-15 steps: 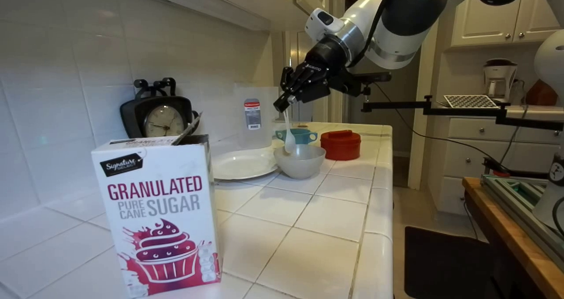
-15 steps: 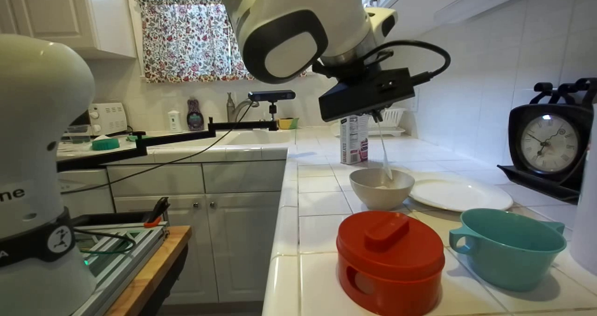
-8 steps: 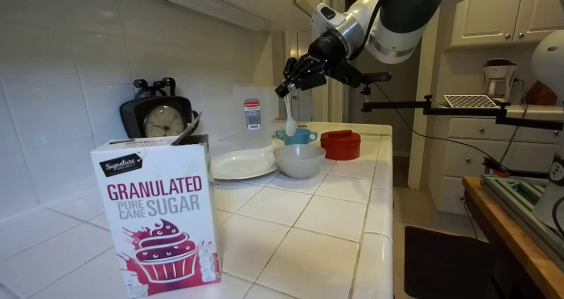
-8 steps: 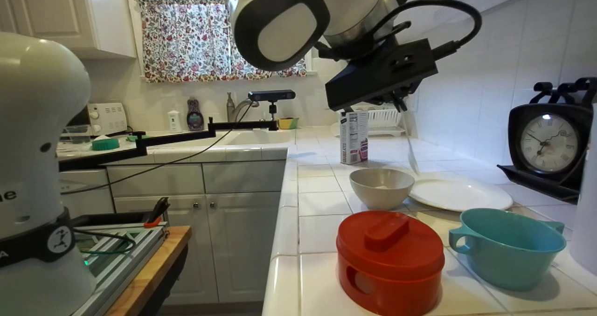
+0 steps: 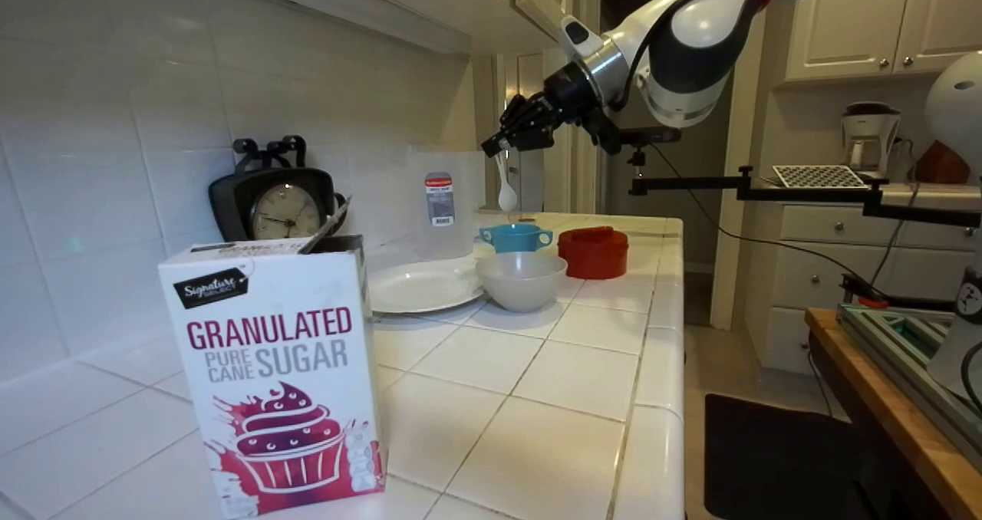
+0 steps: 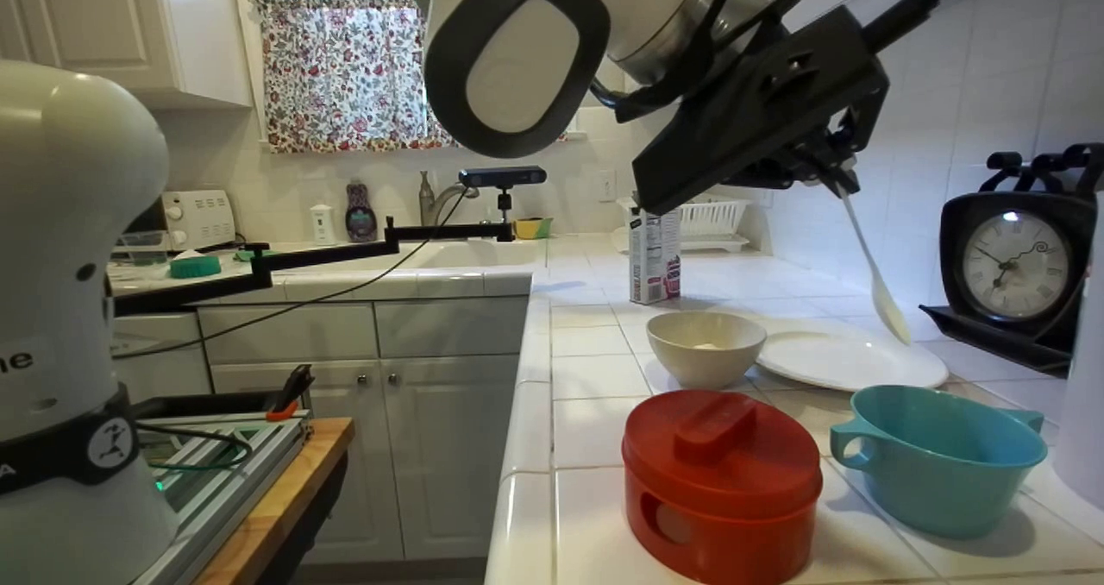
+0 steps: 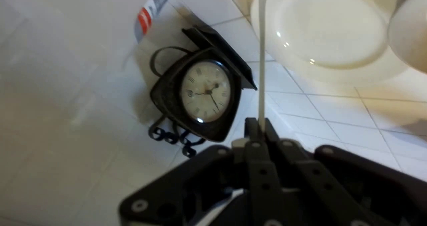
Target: Use the spoon in the blue bowl to stir the contents in the grey bowl then place the spoon back
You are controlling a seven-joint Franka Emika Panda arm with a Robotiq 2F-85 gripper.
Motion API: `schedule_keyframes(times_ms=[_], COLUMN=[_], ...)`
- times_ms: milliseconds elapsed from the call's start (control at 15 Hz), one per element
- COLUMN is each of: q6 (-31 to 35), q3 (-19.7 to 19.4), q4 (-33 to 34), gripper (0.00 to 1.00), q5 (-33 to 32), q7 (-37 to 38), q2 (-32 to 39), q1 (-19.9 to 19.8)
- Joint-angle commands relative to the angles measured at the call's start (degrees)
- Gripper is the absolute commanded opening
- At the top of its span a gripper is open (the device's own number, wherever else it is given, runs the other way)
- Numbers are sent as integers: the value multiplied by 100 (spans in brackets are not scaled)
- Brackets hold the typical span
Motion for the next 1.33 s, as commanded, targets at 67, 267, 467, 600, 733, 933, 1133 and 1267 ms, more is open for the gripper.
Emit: schedule_keyframes(times_ms=[67, 267, 467, 600, 733, 933, 1133, 1267], q6=[758, 706, 769, 796, 885, 1072, 1196, 1200], q3=[-1234, -1936, -2526, -2871, -3179, -3615, -4071, -4309], q4=[35, 51, 106, 188, 292, 448, 642, 799], gripper=[1, 1, 1, 1, 1, 1, 1, 9], q5=[808, 1331, 1728, 1870, 1944, 1947, 1921, 1881], q7=[174, 46, -76, -153, -190, -231, -257, -240], q2=[996, 1031, 1070, 1017, 866, 616, 400, 262], q1=[1174, 2003, 2739, 3137, 3486, 3942, 4409, 4661])
